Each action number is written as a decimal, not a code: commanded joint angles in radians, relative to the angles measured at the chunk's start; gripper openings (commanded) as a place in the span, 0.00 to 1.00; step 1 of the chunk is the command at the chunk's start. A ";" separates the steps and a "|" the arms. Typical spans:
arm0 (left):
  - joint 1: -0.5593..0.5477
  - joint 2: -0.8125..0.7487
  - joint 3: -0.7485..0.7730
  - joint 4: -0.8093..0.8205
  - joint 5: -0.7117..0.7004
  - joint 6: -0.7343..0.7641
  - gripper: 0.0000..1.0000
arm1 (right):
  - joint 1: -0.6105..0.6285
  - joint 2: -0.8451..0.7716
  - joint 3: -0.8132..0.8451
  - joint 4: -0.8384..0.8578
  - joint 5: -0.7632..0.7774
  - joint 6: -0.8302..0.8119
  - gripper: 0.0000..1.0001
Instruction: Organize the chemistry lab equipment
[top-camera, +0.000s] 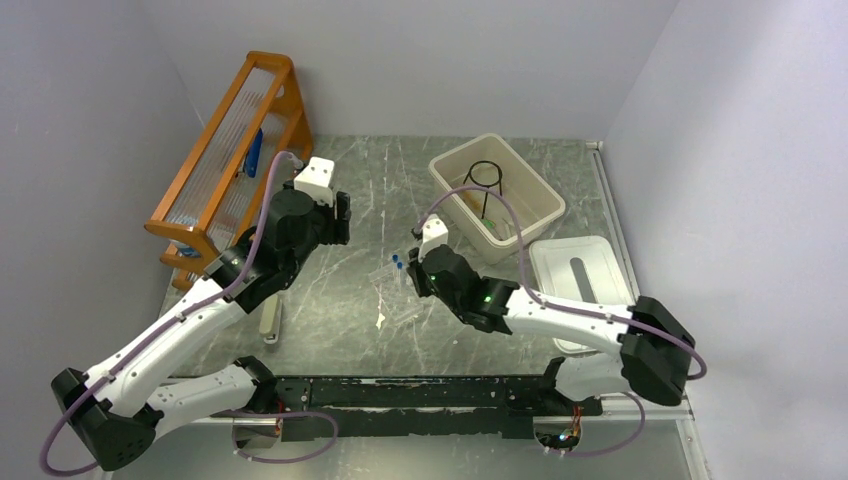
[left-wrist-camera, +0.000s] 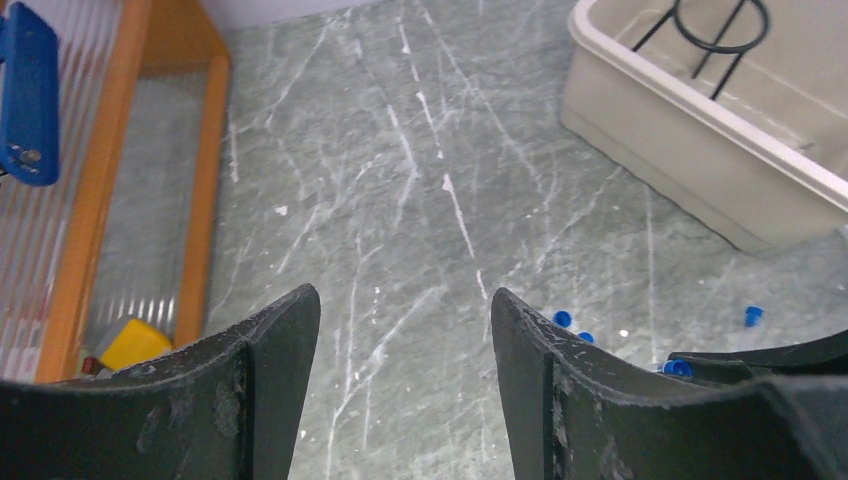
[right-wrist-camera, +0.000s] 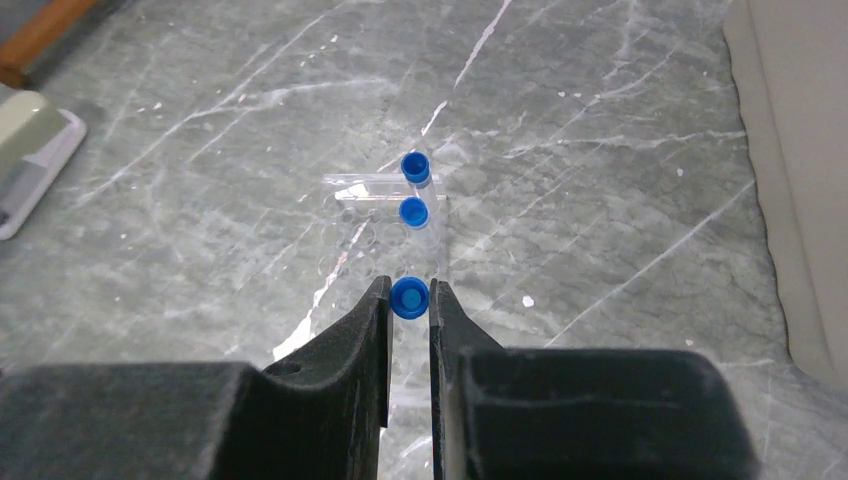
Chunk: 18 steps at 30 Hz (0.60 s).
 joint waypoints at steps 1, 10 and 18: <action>-0.004 0.012 0.003 -0.038 -0.096 0.007 0.67 | 0.012 0.057 -0.018 0.130 0.069 -0.037 0.04; -0.004 -0.001 -0.016 -0.030 -0.092 0.030 0.68 | 0.017 0.125 -0.037 0.227 0.060 -0.054 0.03; -0.004 -0.021 -0.029 -0.018 -0.090 0.028 0.68 | 0.017 0.167 -0.035 0.236 0.062 -0.040 0.03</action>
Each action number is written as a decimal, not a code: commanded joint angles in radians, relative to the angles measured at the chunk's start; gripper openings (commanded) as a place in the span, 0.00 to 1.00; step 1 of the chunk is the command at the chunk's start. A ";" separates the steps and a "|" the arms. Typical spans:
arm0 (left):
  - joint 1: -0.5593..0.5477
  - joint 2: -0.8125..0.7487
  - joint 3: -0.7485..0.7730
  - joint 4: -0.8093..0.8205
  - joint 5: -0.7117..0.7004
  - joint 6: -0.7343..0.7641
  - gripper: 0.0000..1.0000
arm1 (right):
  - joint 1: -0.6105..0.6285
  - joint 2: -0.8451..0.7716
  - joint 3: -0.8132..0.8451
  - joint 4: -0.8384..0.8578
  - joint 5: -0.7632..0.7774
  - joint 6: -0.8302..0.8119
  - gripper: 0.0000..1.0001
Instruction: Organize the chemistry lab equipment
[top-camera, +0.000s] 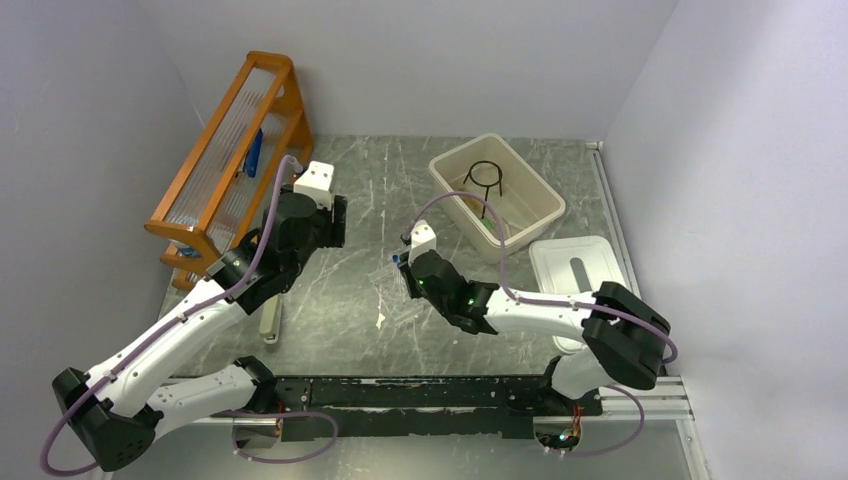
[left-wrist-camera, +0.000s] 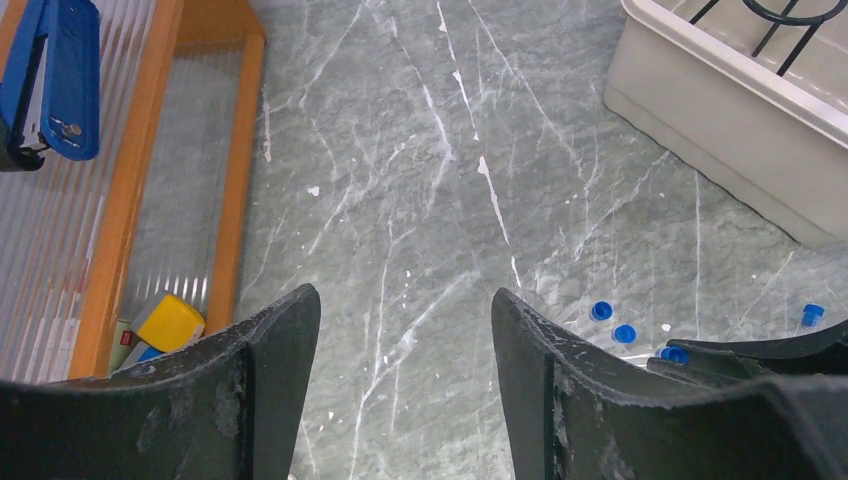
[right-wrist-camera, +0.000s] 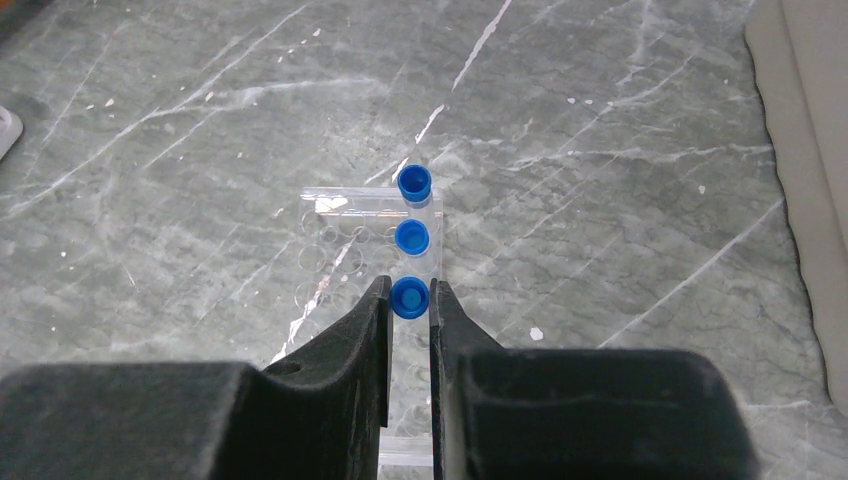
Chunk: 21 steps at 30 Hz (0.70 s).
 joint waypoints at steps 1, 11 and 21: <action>-0.003 -0.023 -0.009 0.013 -0.016 0.012 0.68 | 0.005 0.014 -0.004 0.041 0.030 0.001 0.03; -0.004 -0.022 -0.011 0.008 -0.023 0.015 0.68 | 0.005 0.078 0.035 -0.018 0.041 0.018 0.06; -0.004 -0.021 -0.014 0.006 -0.031 0.018 0.68 | 0.004 0.133 0.106 -0.116 0.048 0.059 0.27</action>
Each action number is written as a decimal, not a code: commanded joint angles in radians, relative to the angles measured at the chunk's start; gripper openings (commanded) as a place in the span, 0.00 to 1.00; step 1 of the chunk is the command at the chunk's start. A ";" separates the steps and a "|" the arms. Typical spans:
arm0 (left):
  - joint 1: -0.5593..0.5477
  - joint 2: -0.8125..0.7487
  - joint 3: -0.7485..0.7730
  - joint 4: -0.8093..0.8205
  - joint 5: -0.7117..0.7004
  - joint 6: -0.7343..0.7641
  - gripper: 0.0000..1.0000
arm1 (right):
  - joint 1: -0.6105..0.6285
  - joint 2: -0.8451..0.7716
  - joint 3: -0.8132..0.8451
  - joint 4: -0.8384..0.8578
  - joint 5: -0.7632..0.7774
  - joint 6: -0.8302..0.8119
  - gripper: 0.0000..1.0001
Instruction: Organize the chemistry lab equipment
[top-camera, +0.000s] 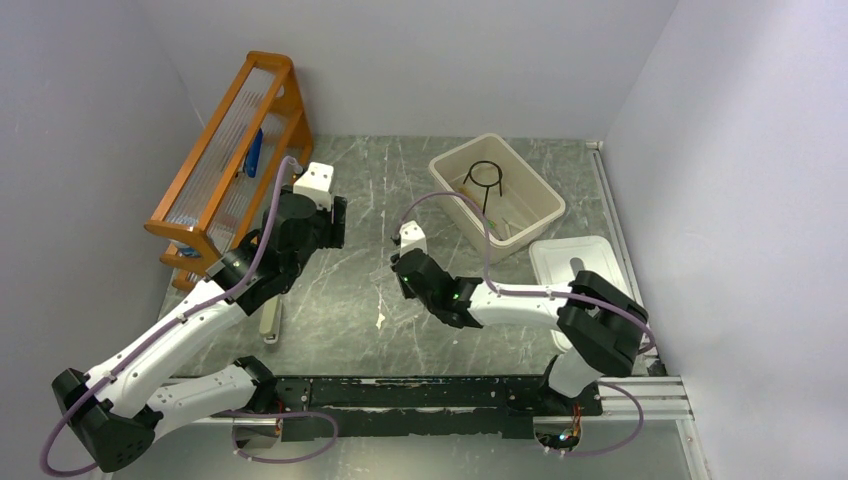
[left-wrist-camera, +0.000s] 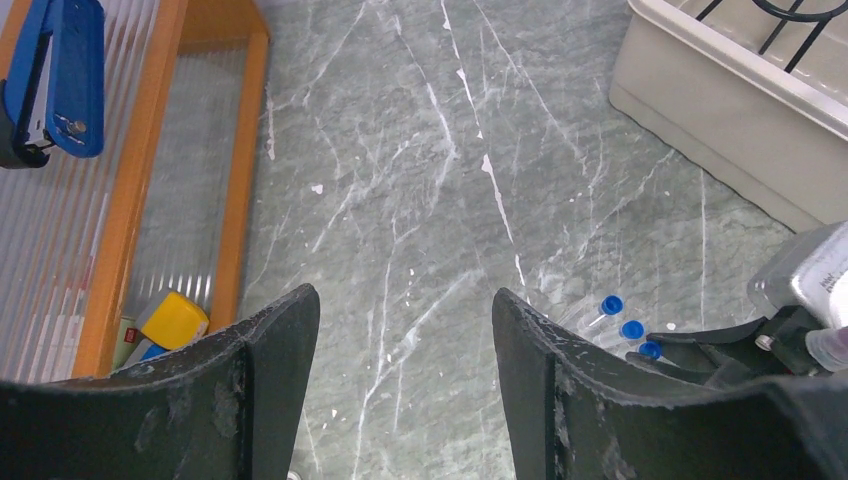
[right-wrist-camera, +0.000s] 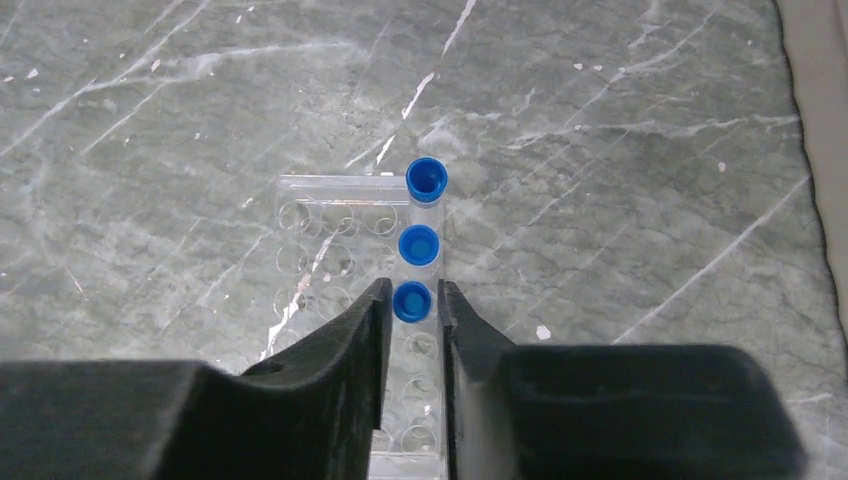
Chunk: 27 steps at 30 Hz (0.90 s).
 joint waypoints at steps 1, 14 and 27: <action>-0.004 -0.014 -0.008 0.007 -0.025 0.015 0.68 | 0.006 0.012 0.050 -0.078 0.024 0.045 0.32; -0.003 -0.026 -0.009 0.013 -0.022 -0.007 0.69 | -0.015 -0.255 0.049 -0.159 0.041 0.100 0.55; -0.004 -0.047 -0.023 0.031 0.037 -0.033 0.69 | -0.215 -0.277 -0.056 -0.547 0.302 0.571 0.48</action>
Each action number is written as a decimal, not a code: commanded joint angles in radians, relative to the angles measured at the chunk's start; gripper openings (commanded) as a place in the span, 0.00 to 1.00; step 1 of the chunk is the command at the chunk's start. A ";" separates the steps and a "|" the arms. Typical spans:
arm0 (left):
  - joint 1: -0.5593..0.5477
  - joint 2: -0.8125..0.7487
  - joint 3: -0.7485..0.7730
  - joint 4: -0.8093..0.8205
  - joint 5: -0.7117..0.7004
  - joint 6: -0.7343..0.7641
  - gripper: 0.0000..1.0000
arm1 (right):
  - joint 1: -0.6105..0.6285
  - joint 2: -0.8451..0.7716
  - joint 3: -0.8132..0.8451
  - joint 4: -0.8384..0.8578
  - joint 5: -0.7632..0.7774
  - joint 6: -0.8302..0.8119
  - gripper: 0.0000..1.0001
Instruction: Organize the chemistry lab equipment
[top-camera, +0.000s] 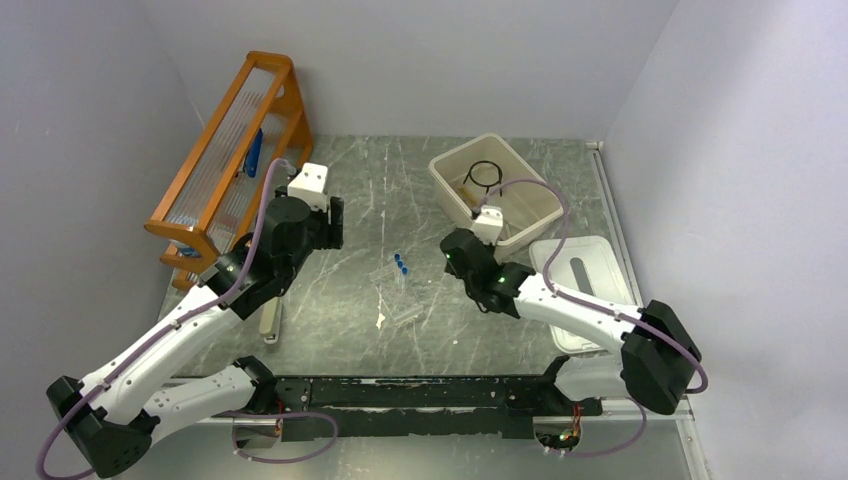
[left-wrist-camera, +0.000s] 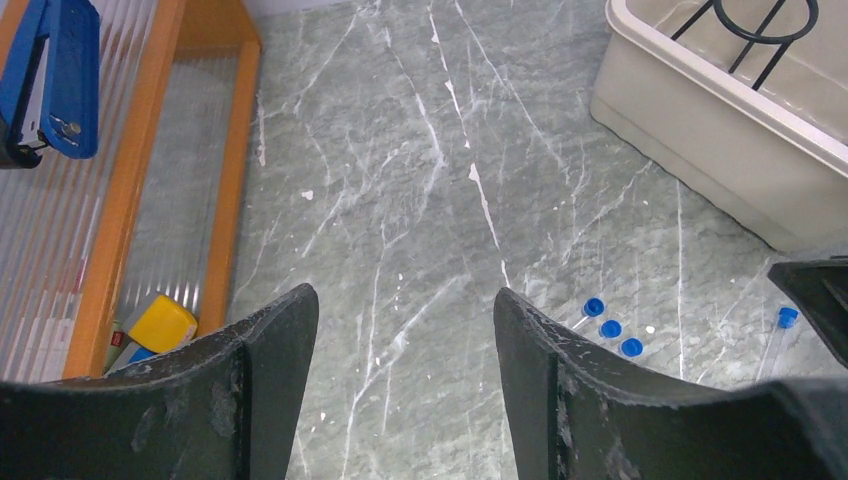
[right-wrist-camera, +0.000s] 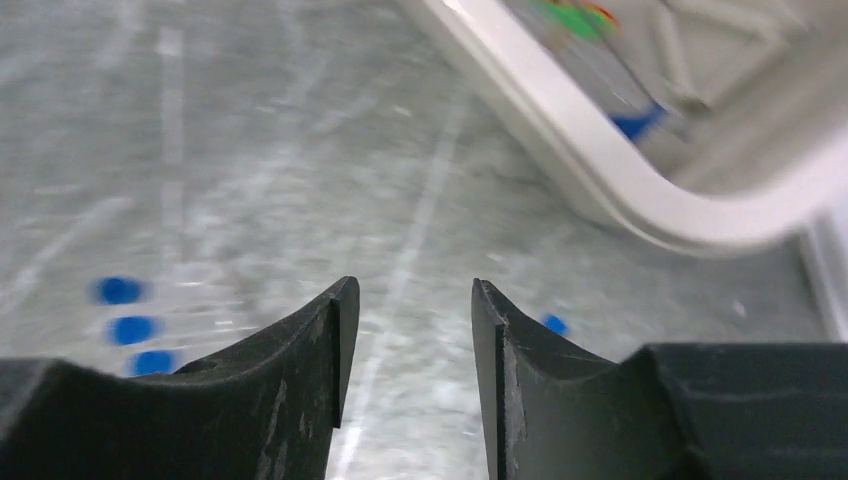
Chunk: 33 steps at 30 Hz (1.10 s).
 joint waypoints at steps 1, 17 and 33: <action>-0.004 -0.012 -0.017 0.028 0.020 -0.013 0.69 | -0.041 0.011 -0.084 -0.170 0.113 0.222 0.48; -0.004 0.013 -0.013 0.018 0.000 -0.010 0.68 | -0.042 0.179 -0.153 -0.123 0.096 0.298 0.49; -0.003 0.033 -0.006 0.004 0.010 -0.025 0.69 | -0.049 0.177 -0.227 0.067 0.013 0.243 0.20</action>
